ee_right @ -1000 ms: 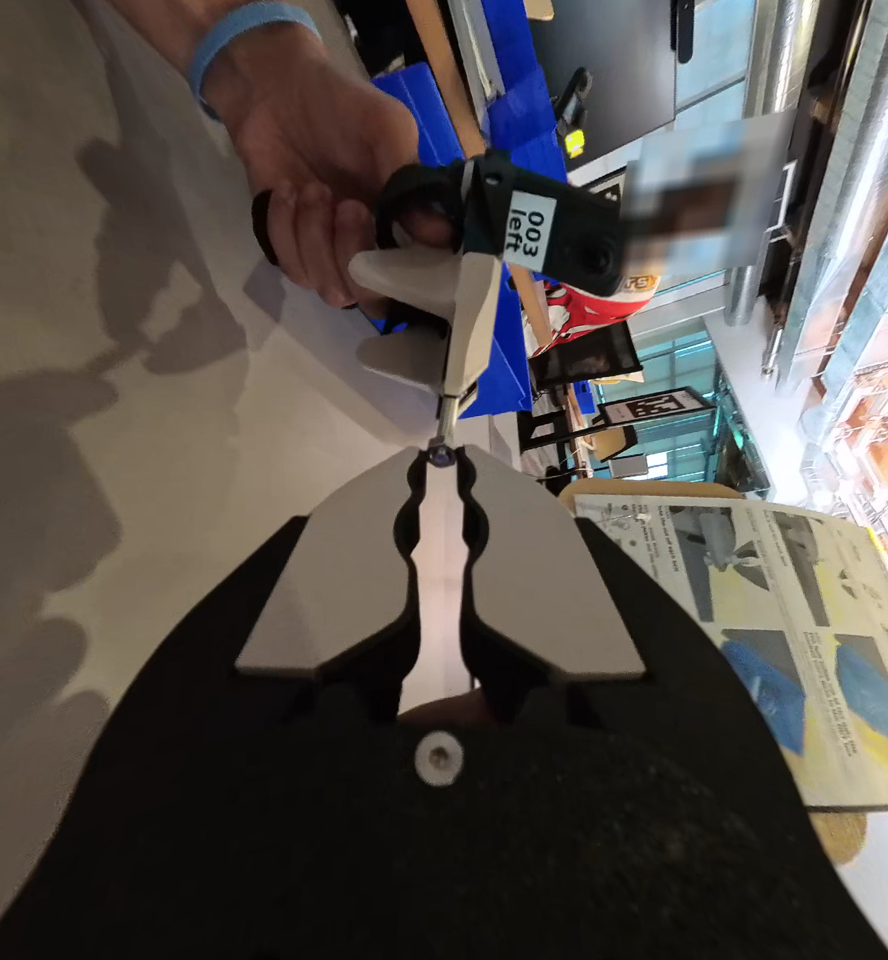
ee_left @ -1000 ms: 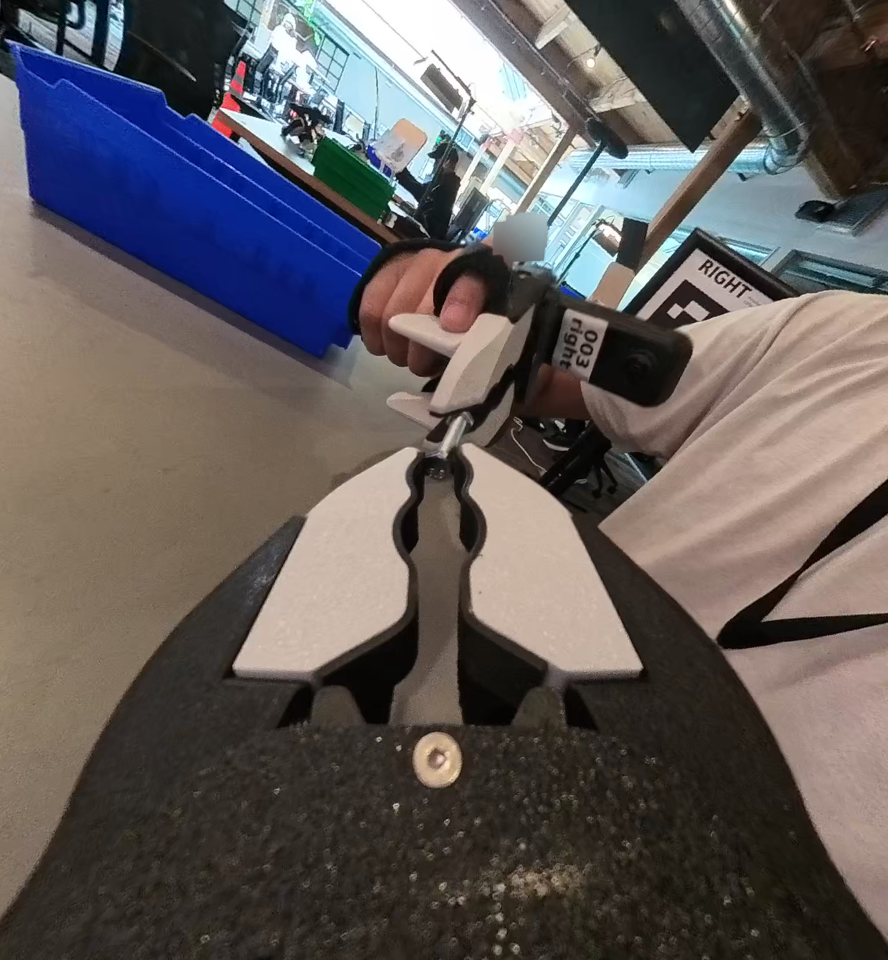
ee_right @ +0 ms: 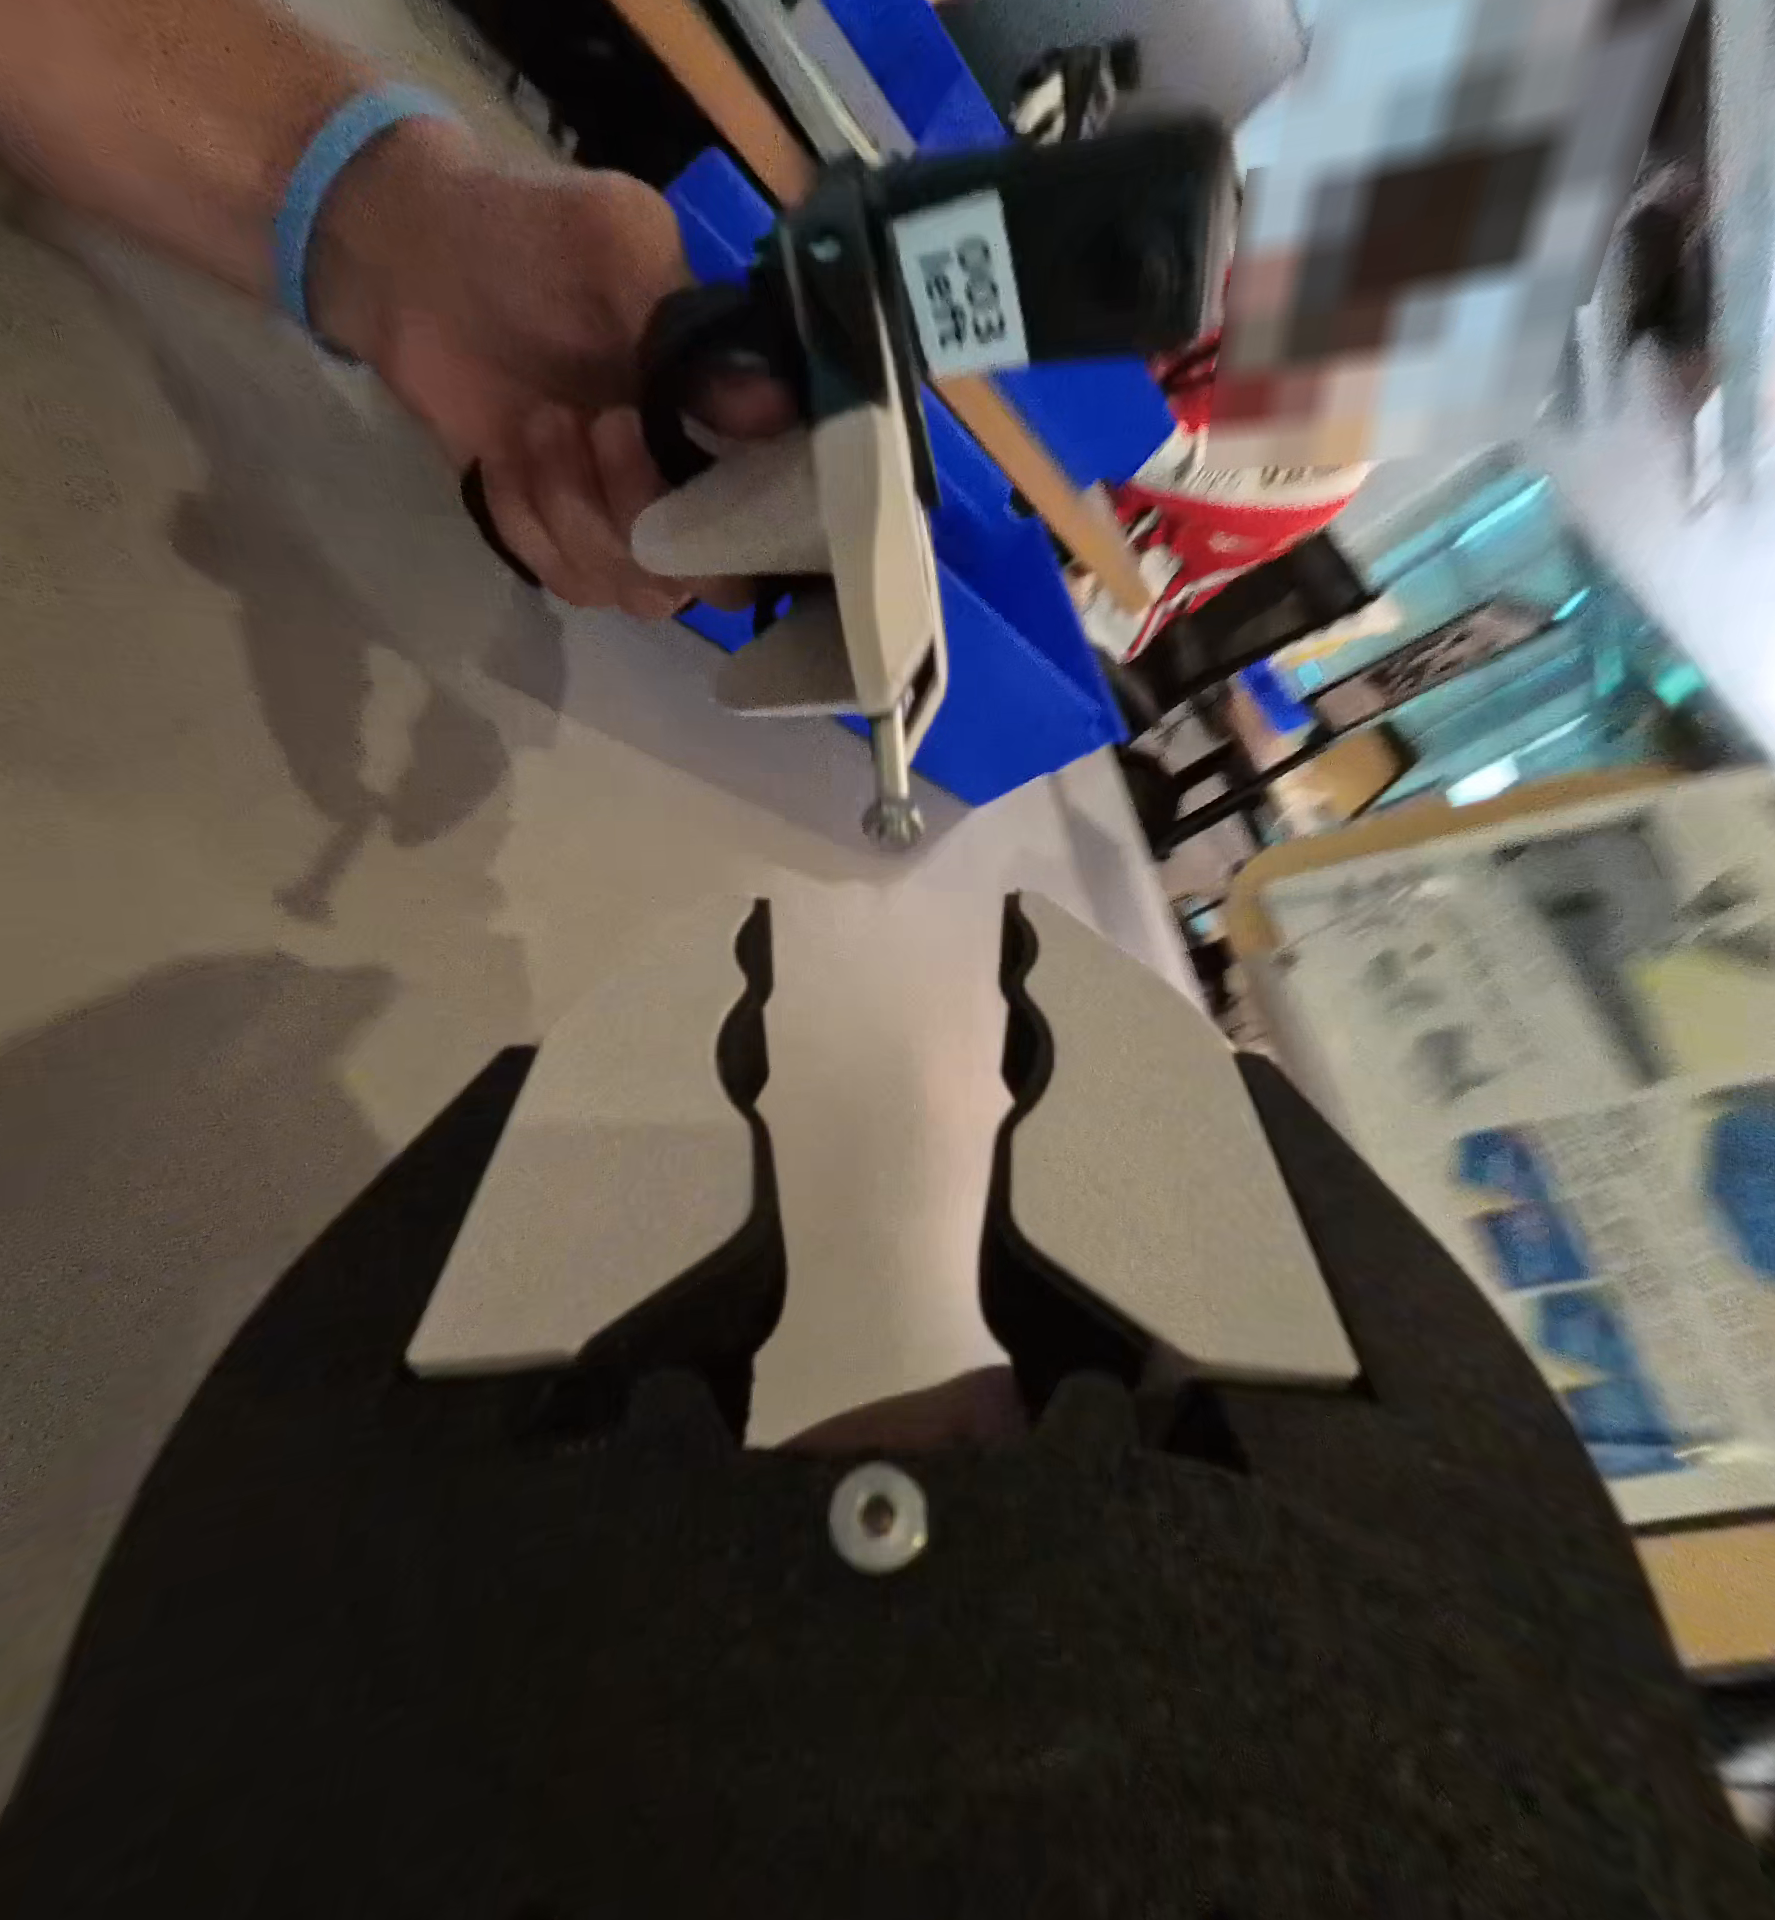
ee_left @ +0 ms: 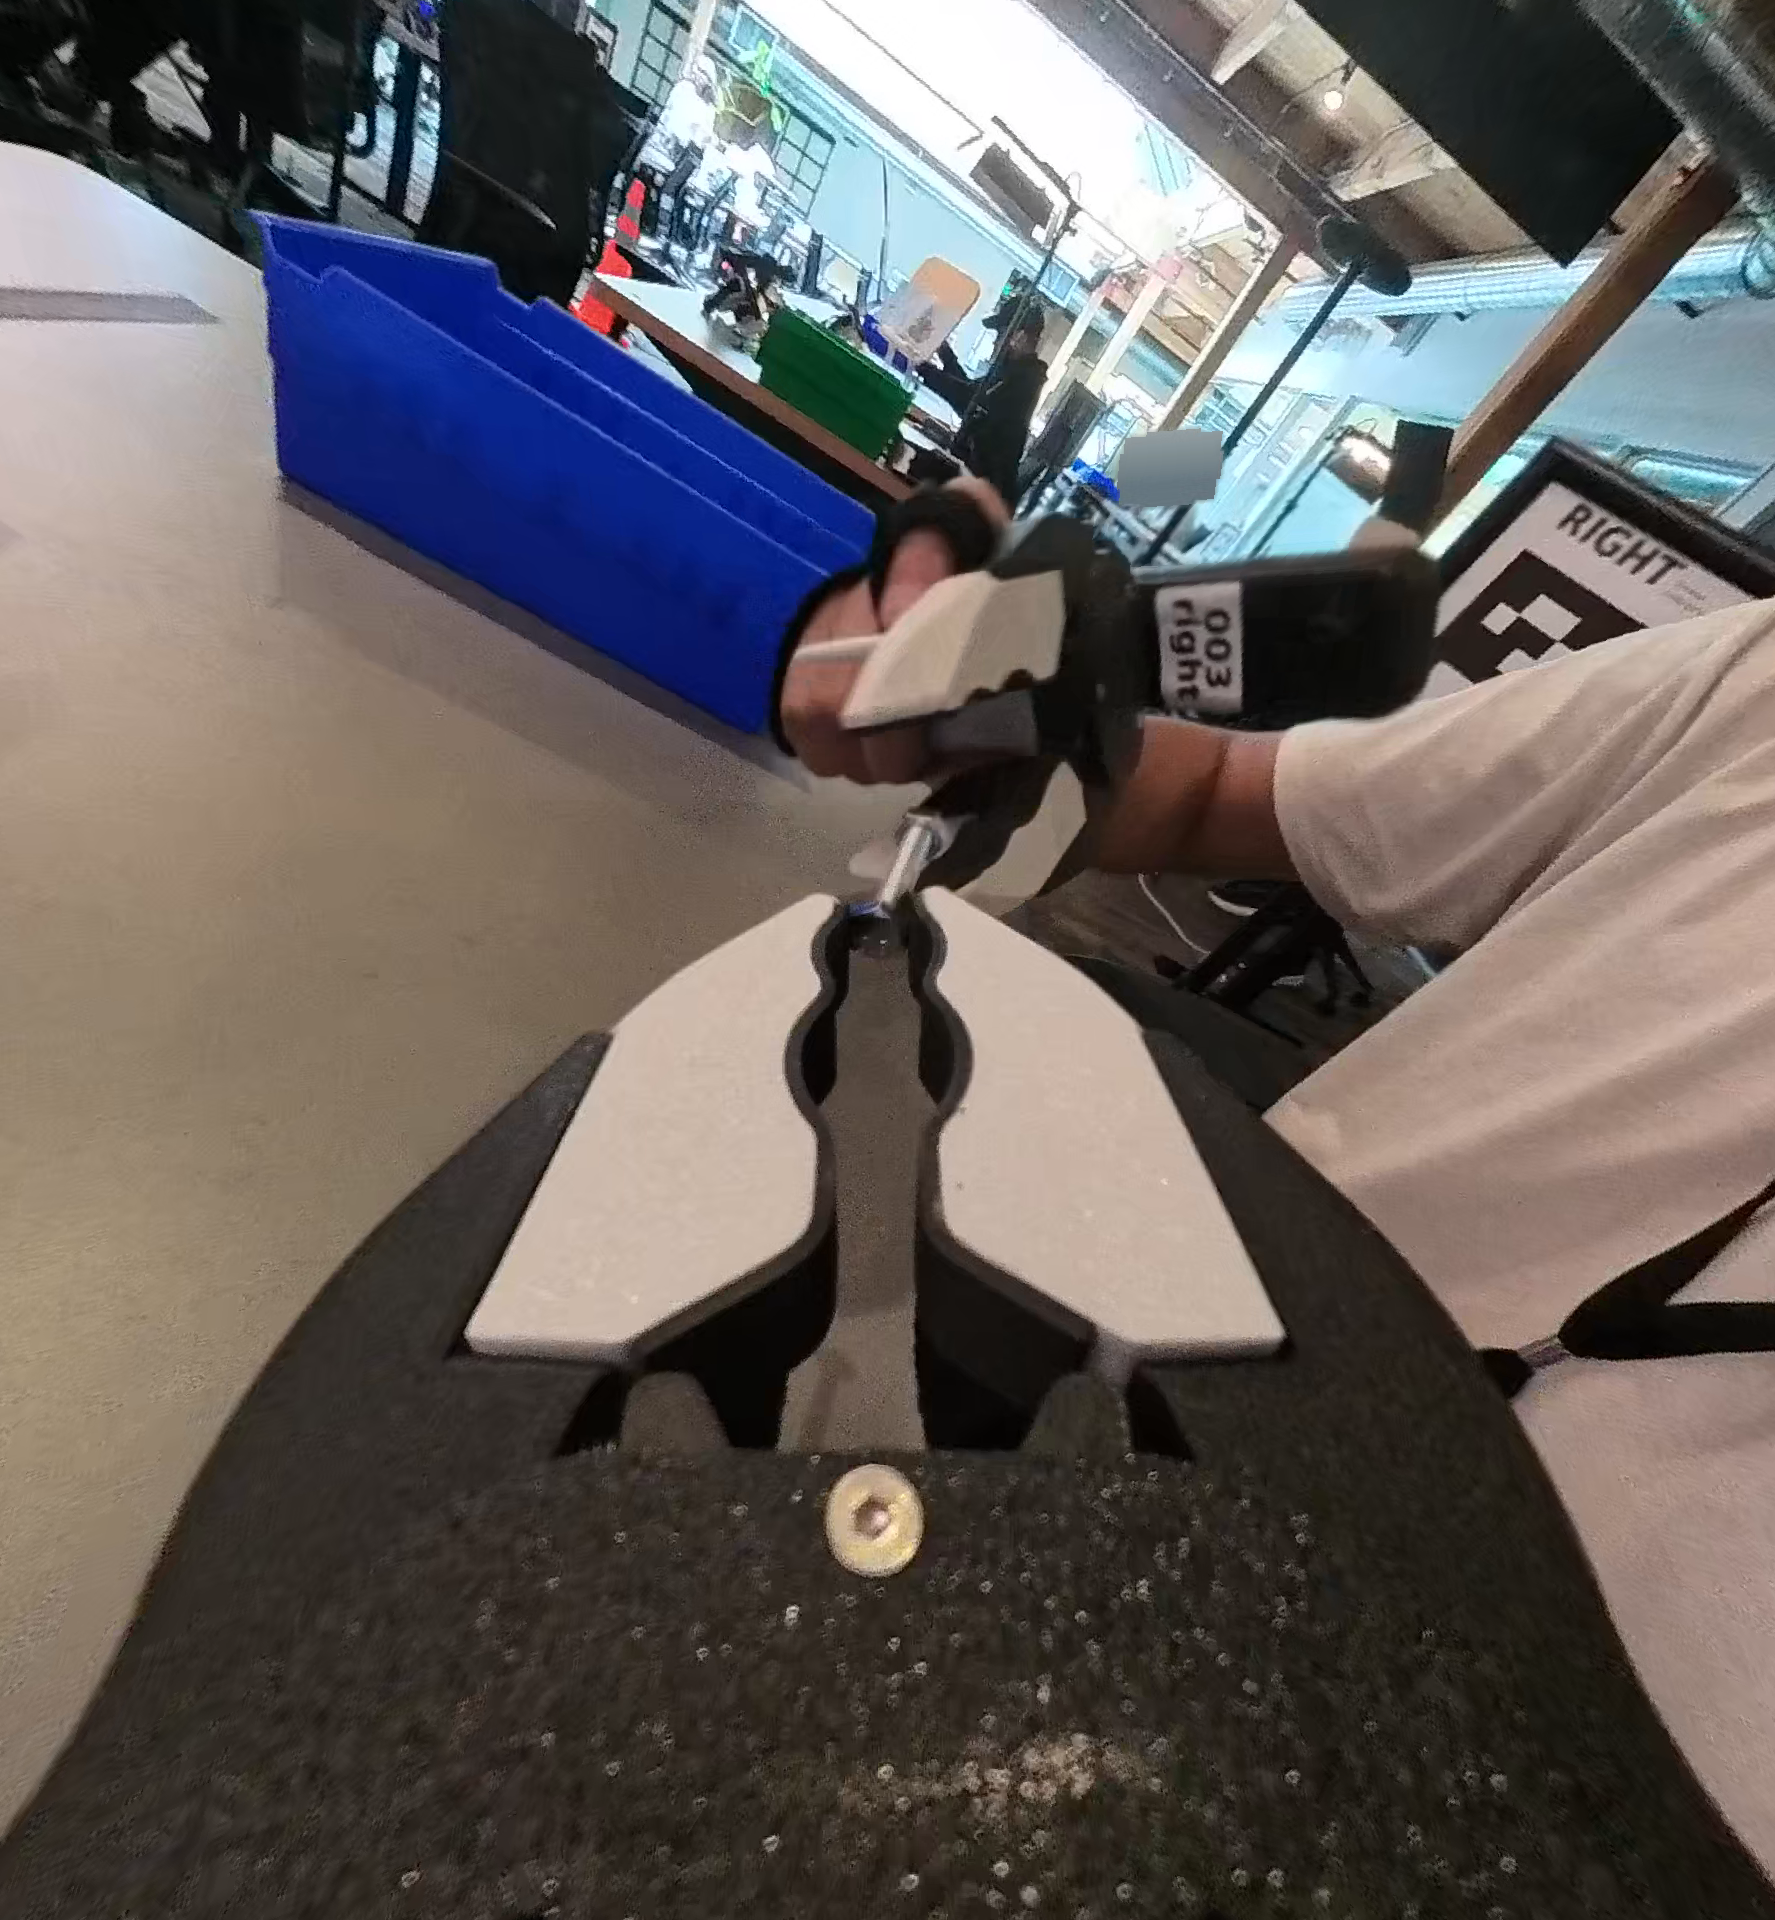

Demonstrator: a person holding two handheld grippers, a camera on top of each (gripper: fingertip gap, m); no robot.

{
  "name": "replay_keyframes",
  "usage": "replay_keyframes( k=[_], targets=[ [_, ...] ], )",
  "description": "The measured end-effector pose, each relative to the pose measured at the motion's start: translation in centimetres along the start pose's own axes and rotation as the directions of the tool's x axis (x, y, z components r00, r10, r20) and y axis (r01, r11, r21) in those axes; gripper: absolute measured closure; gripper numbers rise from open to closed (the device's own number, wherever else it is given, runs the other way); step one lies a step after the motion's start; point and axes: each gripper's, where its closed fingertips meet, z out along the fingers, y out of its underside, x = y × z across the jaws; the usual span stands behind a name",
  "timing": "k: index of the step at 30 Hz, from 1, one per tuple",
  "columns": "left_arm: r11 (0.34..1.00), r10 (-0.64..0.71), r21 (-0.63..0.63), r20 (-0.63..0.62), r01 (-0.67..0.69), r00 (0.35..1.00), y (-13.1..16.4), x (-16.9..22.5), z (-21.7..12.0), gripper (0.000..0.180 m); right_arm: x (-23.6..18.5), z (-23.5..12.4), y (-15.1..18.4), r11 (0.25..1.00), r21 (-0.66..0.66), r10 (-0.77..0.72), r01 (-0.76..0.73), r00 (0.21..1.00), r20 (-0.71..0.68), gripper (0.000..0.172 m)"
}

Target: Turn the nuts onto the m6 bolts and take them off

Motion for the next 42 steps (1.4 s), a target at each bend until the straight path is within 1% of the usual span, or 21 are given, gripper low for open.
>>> replay_keyframes(
  k=[4,7,8,11,13,15,18,21,22,23,25,27,28,29,31,32,33,34,35,37,42],
  targets=[
    [0.999,-0.032,0.000,-0.051,0.032,0.998,0.2,0.4,0.4,0.171,-0.3,0.1,-1.0,0.988,0.011,-0.152,0.152,0.988,0.003,0.139],
    [1.000,-0.023,-0.016,-0.048,0.023,0.999,0.6,0.4,0.7,0.171,-0.5,0.4,-1.0,0.986,0.009,-0.168,0.168,0.986,0.016,0.162],
    [1.000,-0.017,-0.012,-0.039,0.016,0.999,0.6,0.3,0.7,0.171,-0.4,0.5,-0.8,0.990,-0.001,-0.144,0.144,0.989,0.028,0.162],
    [1.000,0.027,0.002,-0.027,-0.027,0.999,0.4,0.5,0.6,0.171,-0.3,0.5,-1.3,0.995,0.035,0.094,-0.098,0.990,0.104,0.162],
    [0.992,0.130,-0.006,0.058,-0.130,0.990,0.1,0.2,0.5,0.171,0.0,0.7,-1.1,0.914,0.012,0.395,-0.405,0.896,0.203,0.162],
    [0.967,0.253,-0.050,0.156,-0.248,0.955,0.0,-0.1,0.4,0.171,-0.1,0.9,-0.9,0.716,-0.046,0.673,-0.697,0.671,0.310,0.162],
    [0.931,0.365,-0.111,0.241,-0.348,0.899,0.0,-0.4,0.4,0.171,0.6,0.9,-1.2,0.272,-0.120,0.883,-0.955,0.199,0.425,0.162],
    [0.900,0.434,-0.177,0.295,-0.398,0.851,0.4,-0.9,0.4,0.171,0.5,1.2,-0.7,-0.205,-0.318,0.831,-0.926,-0.336,0.444,0.162],
    [0.899,0.436,-0.186,0.303,-0.396,0.847,0.4,-1.1,0.4,0.171,0.2,1.2,-0.4,-0.290,-0.363,0.790,-0.886,-0.435,0.432,0.162],
    [0.904,0.426,-0.188,0.299,-0.385,0.854,0.5,-1.0,0.5,0.171,-0.1,1.2,-0.4,-0.328,-0.392,0.765,-0.860,-0.485,0.424,0.162],
    [0.922,0.384,-0.156,0.274,-0.354,0.881,0.3,-0.7,0.5,0.171,-0.2,1.0,-0.6,-0.272,-0.376,0.776,-0.886,-0.433,0.458,0.161],
    [0.948,0.317,-0.106,0.221,-0.300,0.922,0.0,-0.2,0.4,0.171,0.3,0.7,-0.7,-0.169,-0.287,0.818,-0.943,-0.296,0.492,0.121],
    [0.961,0.274,-0.084,0.184,-0.262,0.944,0.0,0.0,0.4,0.171,0.4,0.4,-0.6,-0.074,-0.237,0.848,-0.969,-0.187,0.497,0.117],
    [0.973,0.230,-0.062,0.149,-0.223,0.962,-0.1,0.2,0.3,0.171,0.3,0.4,-0.1,0.077,-0.185,0.885,-0.980,-0.018,0.465,0.116],
    [0.989,0.147,-0.032,0.085,-0.145,0.986,-0.1,0.4,0.2,0.171,-0.1,0.1,1.0,0.521,-0.069,0.812,-0.851,0.469,0.347,0.117],
    [0.994,0.113,-0.019,0.059,-0.112,0.992,-0.1,0.4,0.2,0.171,-0.3,-0.2,1.3,0.730,-0.041,0.665,-0.682,0.695,0.272,0.118],
    [0.997,0.078,-0.015,0.028,-0.078,0.997,0.0,0.5,0.2,0.171,-0.5,-0.5,1.1,0.875,-0.025,0.478,-0.484,0.852,0.214,0.120],
    [0.999,0.050,-0.016,-0.002,-0.050,0.999,0.2,0.6,0.3,0.171,-0.7,-0.9,0.5,0.959,-0.002,0.280,-0.283,0.945,0.170,0.123],
    [0.999,0.028,-0.020,-0.029,-0.028,0.999,0.4,0.8,0.3,0.171,-0.5,-1.2,0.0,0.995,0.009,0.098,-0.099,0.990,0.102,0.127],
    [0.999,-0.003,-0.043,-0.078,0.000,0.997,1.0,1.1,0.6,0.171,-0.2,-1.1,-0.4,0.995,-0.012,-0.103,0.104,0.993,0.049,0.134],
    [0.999,-0.013,-0.050,-0.129,0.007,0.992,1.5,1.6,1.0,0.171,-1.5,-0.4,-1.1,0.965,0.009,-0.263,0.263,0.961,0.084,0.142]
  ],
)
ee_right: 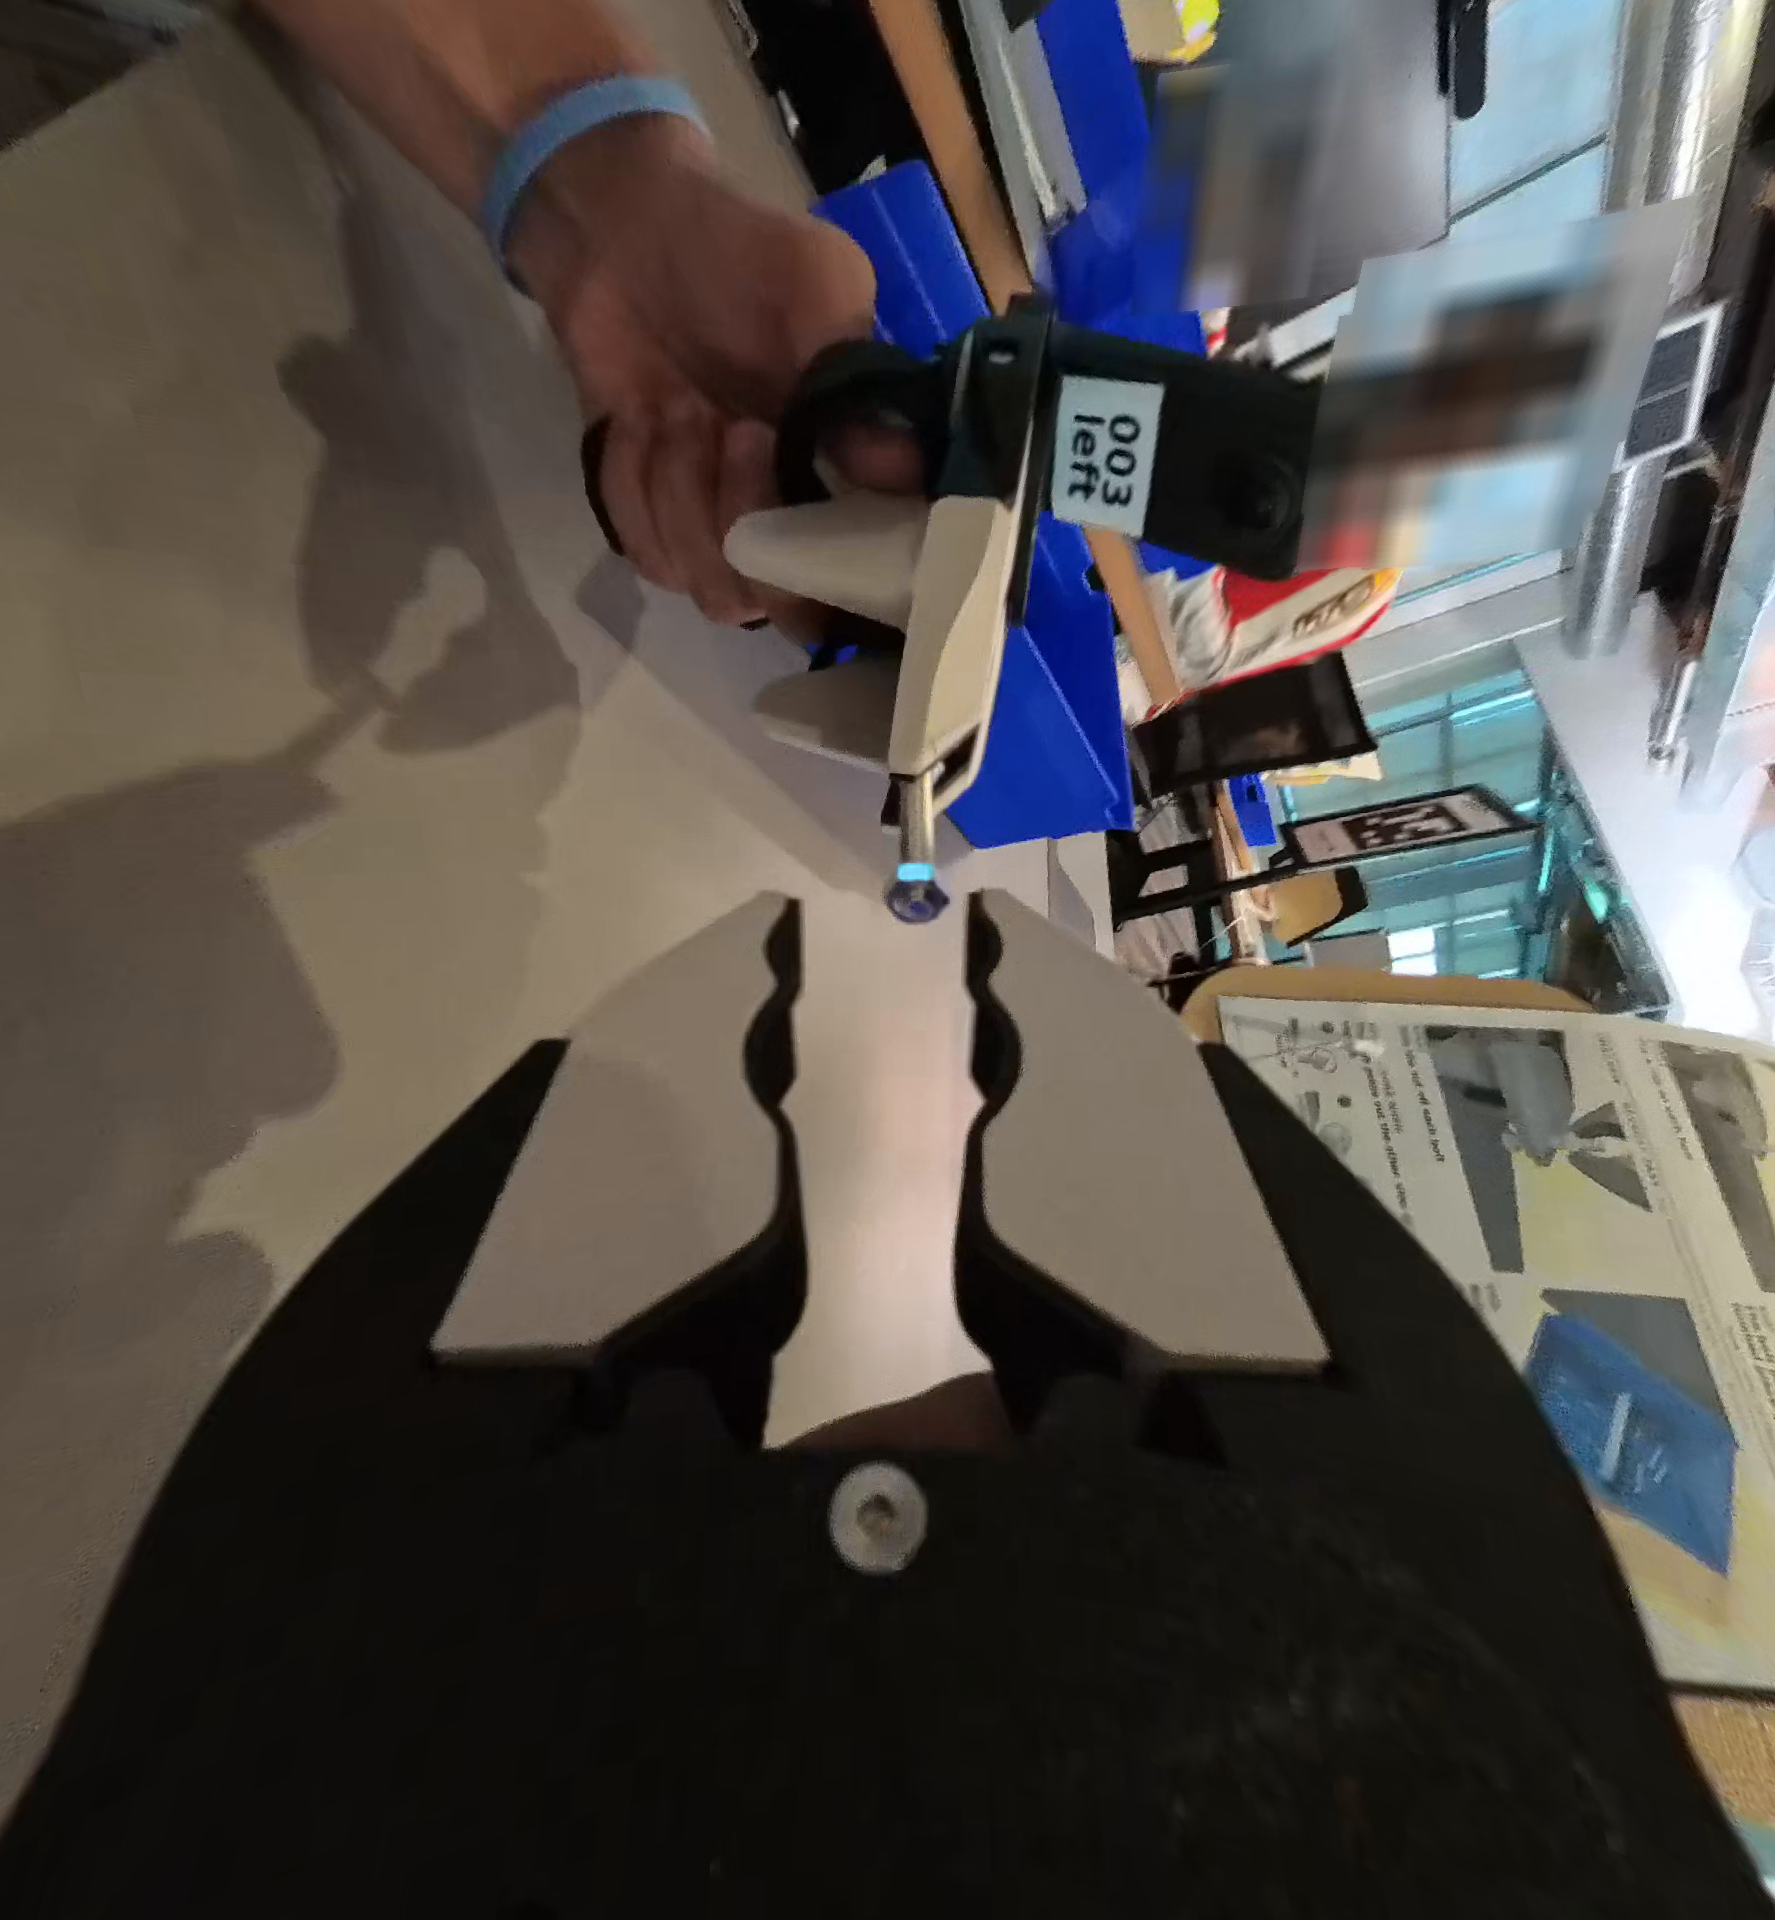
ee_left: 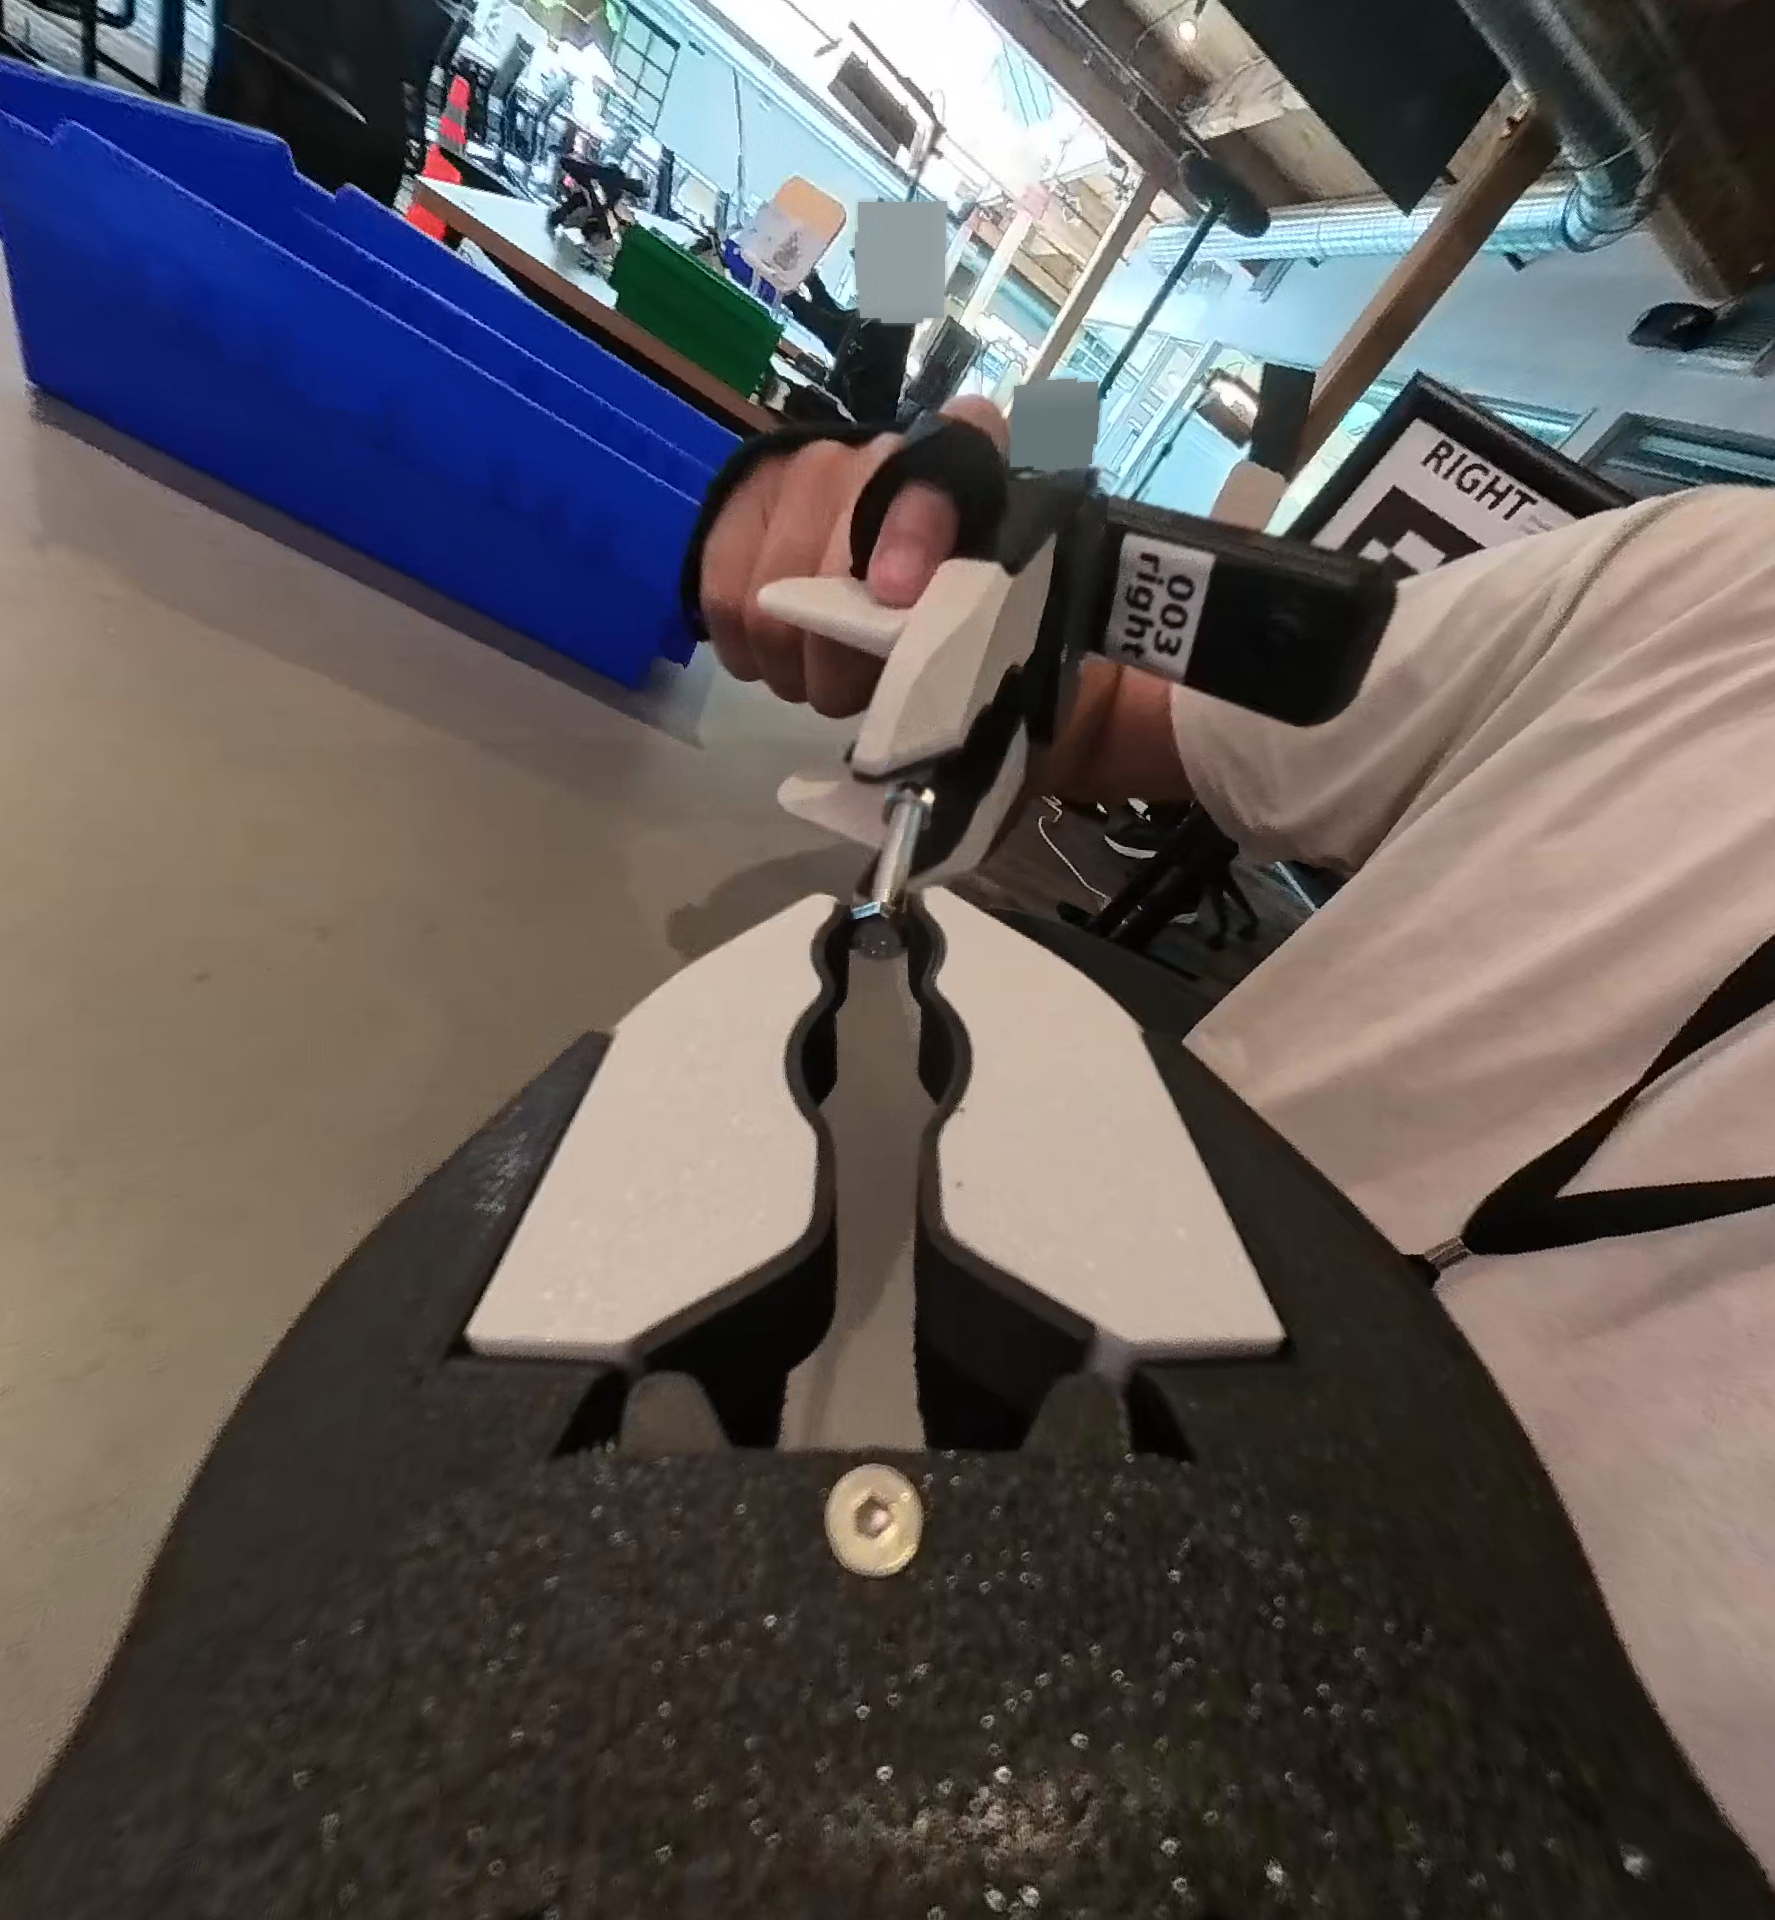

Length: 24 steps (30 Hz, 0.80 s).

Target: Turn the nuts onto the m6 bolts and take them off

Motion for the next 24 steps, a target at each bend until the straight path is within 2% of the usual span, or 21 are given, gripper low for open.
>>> replay_keyframes(
  k=[1,3,5,7,8,10,12,13,15,17,18,19,20,21,22,23,24],
  targets=[
    [1.000,-0.002,-0.007,-0.007,0.002,1.000,0.2,0.1,0.1,0.171,0.0,0.0,-0.2,1.000,0.027,-0.005,0.005,1.000,-0.005,0.160],
    [1.000,0.001,-0.003,-0.005,-0.001,1.000,0.2,0.0,0.1,0.171,0.1,0.1,-0.1,0.999,0.035,0.042,-0.042,0.999,0.008,0.161],
    [1.000,0.018,0.009,-0.007,-0.017,1.000,-0.1,0.2,0.0,0.171,0.3,0.0,-0.6,0.976,0.079,0.200,-0.204,0.978,0.059,0.162],
    [0.995,0.098,0.011,0.071,-0.099,0.993,-0.5,-0.1,-0.1,0.171,0.7,0.1,-0.4,0.893,0.084,0.431,-0.442,0.894,0.127,0.162],
    [0.989,0.148,0.000,0.122,-0.149,0.981,-0.6,-0.3,-0.2,0.171,0.8,0.2,-0.3,0.813,0.084,0.558,-0.576,0.813,0.169,0.162],
    [0.964,0.265,-0.052,0.237,-0.260,0.935,-0.8,-0.9,-0.4,0.170,0.8,0.6,0.1,0.582,0.046,0.776,-0.812,0.572,0.265,0.162],
    [0.933,0.359,-0.123,0.319,-0.338,0.877,-0.6,-1.4,-0.3,0.170,1.1,0.6,0.0,0.265,0.019,0.893,-0.964,0.253,0.372,0.162],
    [0.917,0.400,-0.161,0.347,-0.366,0.848,-0.4,-1.6,-0.2,0.170,1.5,0.5,0.0,0.088,0.005,0.900,-0.996,0.082,0.428,0.162],
    [0.885,0.463,-0.239,0.378,-0.399,0.802,0.2,-2.0,0.3,0.171,1.7,0.4,0.0,-0.189,-0.042,0.839,-0.981,-0.184,0.513,0.163],
    [0.870,0.489,-0.283,0.405,-0.403,0.773,0.4,-2.4,0.4,0.171,1.4,0.6,0.5,-0.378,-0.121,0.759,-0.918,-0.382,0.527,0.163],
    [0.875,0.482,-0.277,0.411,-0.397,0.774,0.4,-2.5,0.3,0.171,1.1,0.6,0.8,-0.434,-0.164,0.723,-0.886,-0.451,0.523,0.163],
    [0.886,0.462,-0.256,0.406,-0.387,0.788,0.2,-2.5,0.2,0.171,0.7,0.6,1.0,-0.454,-0.197,0.710,-0.869,-0.486,0.510,0.164],
    [0.900,0.434,-0.224,0.394,-0.374,0.810,-0.1,-2.3,0.1,0.171,0.2,0.5,1.1,-0.420,-0.203,0.729,-0.884,-0.463,0.505,0.168],
    [0.914,0.405,-0.189,0.382,-0.358,0.831,-0.4,-2.1,0.0,0.171,-0.4,0.5,1.2,-0.347,-0.195,0.778,-0.918,-0.397,0.487,0.165],
    [0.928,0.372,-0.161,0.365,-0.336,0.854,-0.6,-2.0,-0.2,0.171,-1.1,0.6,1.7,-0.248,-0.188,0.842,-0.950,-0.307,0.443,0.149],
    [0.942,0.335,-0.146,0.337,-0.303,0.880,-0.5,-1.8,-0.3,0.171,-1.4,0.5,2.0,-0.116,-0.166,0.894,-0.979,-0.175,0.413,0.139],
    [0.954,0.298,-0.133,0.312,-0.269,0.902,-0.4,-1.7,-0.4,0.171,-1.3,0.2,2.2,0.043,-0.120,0.925,-0.992,-0.006,0.380,0.138]
  ],
)
